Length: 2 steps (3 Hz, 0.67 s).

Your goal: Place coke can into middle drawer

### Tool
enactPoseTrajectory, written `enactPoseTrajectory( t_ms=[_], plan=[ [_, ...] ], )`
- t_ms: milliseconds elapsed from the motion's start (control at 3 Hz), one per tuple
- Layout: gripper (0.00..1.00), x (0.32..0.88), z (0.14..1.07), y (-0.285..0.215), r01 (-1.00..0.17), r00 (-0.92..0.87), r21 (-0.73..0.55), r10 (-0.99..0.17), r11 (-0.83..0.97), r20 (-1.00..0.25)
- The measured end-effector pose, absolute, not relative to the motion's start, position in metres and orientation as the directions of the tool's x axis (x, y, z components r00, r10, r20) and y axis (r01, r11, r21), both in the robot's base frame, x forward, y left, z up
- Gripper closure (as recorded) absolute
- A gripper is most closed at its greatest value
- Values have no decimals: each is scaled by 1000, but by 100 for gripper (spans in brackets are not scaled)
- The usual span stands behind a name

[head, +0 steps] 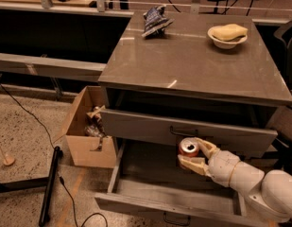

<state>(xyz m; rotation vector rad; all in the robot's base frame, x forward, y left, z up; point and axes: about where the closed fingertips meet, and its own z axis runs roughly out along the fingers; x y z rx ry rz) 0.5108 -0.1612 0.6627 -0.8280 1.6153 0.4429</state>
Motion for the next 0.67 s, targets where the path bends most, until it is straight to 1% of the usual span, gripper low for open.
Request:
enactPoseTrajectory(
  t_ms=[333,667],
  plan=[
    [100,516,607,-148,-797,2,-153,-250,584,-968],
    [100,509,560,-136,-860,-1,-131,-258,493,-966]
  ],
)
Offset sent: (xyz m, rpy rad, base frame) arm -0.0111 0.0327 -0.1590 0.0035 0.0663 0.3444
